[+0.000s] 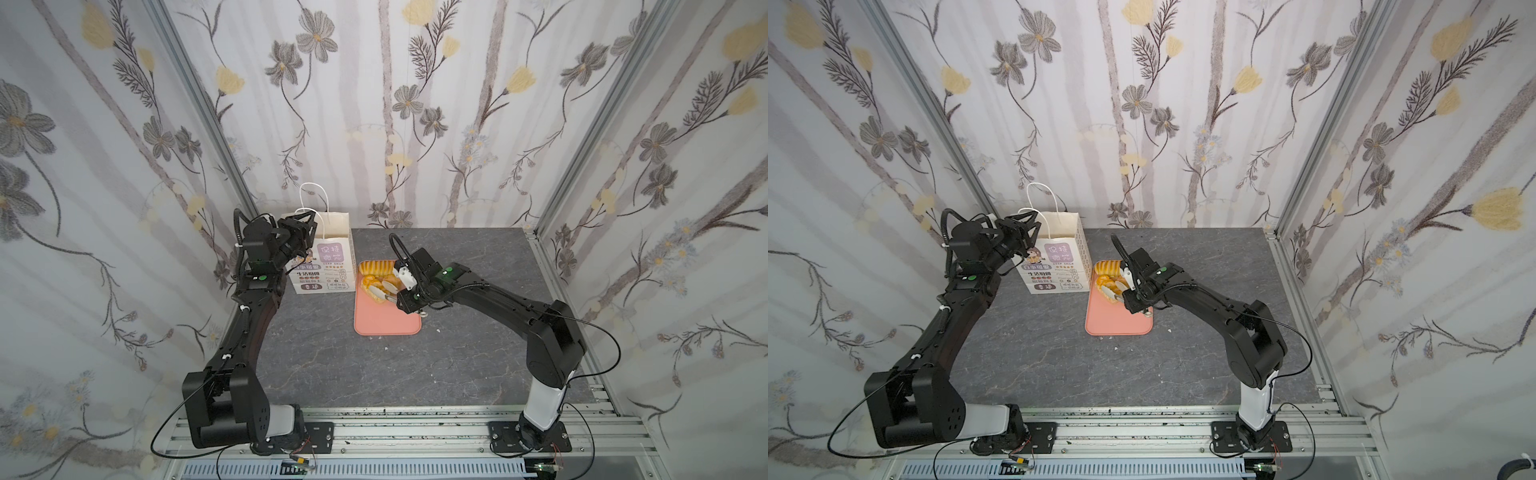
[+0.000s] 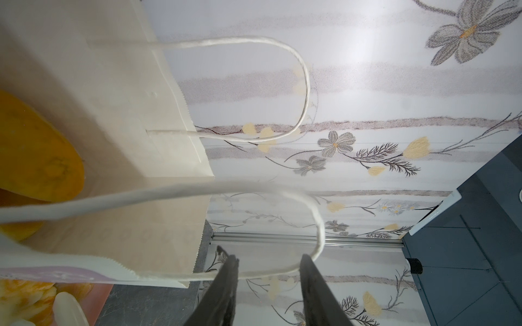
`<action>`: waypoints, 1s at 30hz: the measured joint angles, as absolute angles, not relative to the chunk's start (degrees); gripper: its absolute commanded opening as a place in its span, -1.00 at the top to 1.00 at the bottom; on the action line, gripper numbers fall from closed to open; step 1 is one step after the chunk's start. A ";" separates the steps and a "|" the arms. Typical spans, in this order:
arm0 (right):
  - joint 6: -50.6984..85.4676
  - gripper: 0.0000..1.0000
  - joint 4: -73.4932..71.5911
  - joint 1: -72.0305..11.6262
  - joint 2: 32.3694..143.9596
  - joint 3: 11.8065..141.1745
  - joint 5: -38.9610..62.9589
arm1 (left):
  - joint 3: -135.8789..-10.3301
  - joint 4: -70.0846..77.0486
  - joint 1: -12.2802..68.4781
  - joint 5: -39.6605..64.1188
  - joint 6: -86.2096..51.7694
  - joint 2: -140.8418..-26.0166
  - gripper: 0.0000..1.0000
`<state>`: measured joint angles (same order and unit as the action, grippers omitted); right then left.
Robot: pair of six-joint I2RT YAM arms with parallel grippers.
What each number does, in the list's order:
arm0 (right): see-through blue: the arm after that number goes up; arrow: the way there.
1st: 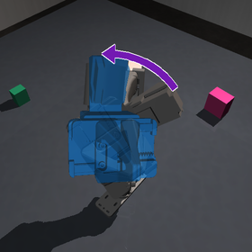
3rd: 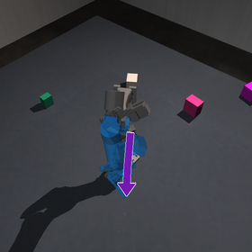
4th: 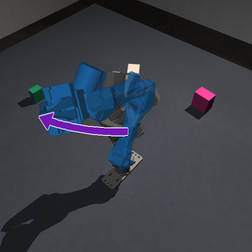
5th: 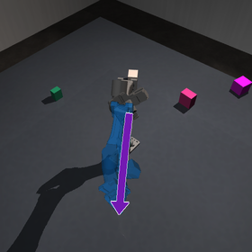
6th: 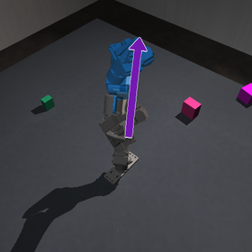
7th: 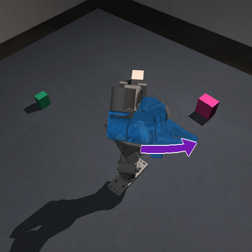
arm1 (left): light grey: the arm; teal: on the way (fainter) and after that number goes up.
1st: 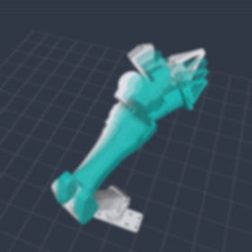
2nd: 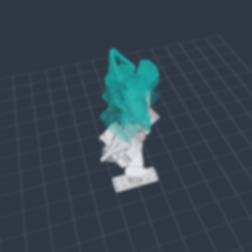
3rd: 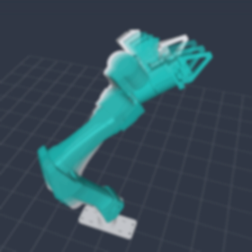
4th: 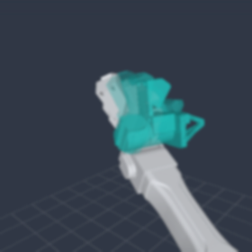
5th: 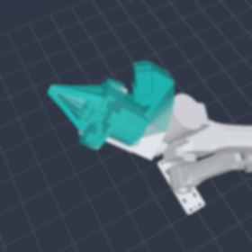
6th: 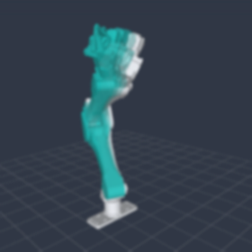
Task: Pack bread into a paper bag
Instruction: Pick up the fake bread from the plate.
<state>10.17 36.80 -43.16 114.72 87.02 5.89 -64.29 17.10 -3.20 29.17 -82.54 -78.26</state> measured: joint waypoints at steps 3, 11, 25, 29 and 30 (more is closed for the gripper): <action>9.78 0.10 36.86 -43.11 114.83 87.48 5.87 | -64.29 17.10 -3.20 29.17 -82.54 -78.24 0.23; 9.45 0.06 36.88 -43.05 116.57 87.81 5.69 | -64.29 17.02 -3.31 29.19 -82.54 -77.97 0.23; 8.67 0.04 36.97 -42.89 120.81 87.79 4.43 | -64.40 16.91 -3.31 29.21 -82.54 -77.97 0.23; 8.27 0.18 37.08 -42.89 120.84 87.68 4.60 | -64.40 16.91 -3.31 29.21 -82.54 -78.00 0.23; 8.27 0.22 37.12 -42.89 120.84 87.68 4.67 | -64.40 16.91 -3.31 29.21 -82.54 -78.02 0.23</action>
<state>8.27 37.12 -42.89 120.84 87.68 4.67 -64.40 16.91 -3.31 29.21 -82.54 -78.02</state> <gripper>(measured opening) 0.426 0.386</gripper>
